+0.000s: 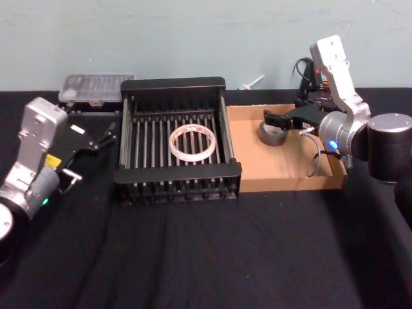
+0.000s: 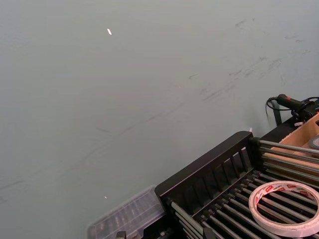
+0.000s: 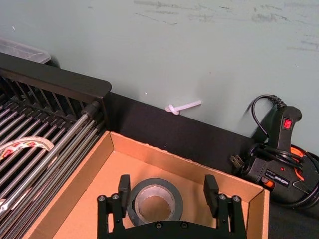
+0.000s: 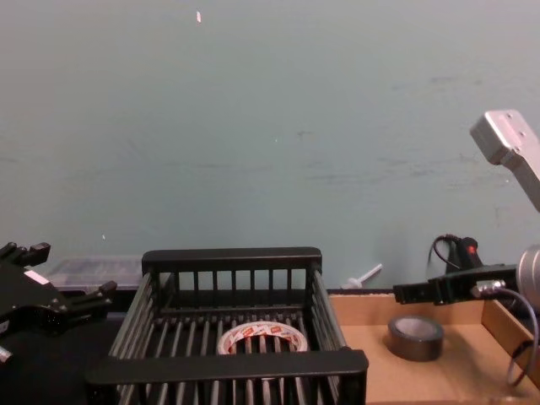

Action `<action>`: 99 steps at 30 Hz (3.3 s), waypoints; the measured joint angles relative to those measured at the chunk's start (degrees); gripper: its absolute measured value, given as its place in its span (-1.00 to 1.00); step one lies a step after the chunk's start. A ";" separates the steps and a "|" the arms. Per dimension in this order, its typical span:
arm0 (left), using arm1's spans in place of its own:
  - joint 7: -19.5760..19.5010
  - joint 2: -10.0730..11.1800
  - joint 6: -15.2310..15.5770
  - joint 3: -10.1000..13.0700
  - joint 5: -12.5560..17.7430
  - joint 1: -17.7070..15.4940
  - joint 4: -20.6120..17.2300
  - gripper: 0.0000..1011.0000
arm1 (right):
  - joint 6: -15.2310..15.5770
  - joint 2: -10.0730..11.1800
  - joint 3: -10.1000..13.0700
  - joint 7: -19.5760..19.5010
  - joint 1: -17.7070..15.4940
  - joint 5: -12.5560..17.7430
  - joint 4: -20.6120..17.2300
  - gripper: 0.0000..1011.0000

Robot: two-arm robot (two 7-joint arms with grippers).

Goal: Pick up the white tape and place it into the black box , Pick up the silver tape and place it into the brown box.

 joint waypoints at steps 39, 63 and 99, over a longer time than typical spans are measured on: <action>0.00 0.00 0.00 0.00 0.00 0.00 0.00 0.98 | -9.02 5.36 3.23 -0.56 -13.54 -3.55 -18.09 0.98; 0.00 0.00 0.00 0.00 0.00 0.00 0.00 0.98 | -23.98 4.10 5.44 -1.34 -19.41 -7.14 -15.99 0.98; 0.00 0.00 0.00 0.00 0.00 0.00 0.00 0.98 | -24.64 3.44 5.70 -1.30 -19.37 -7.01 -14.99 0.98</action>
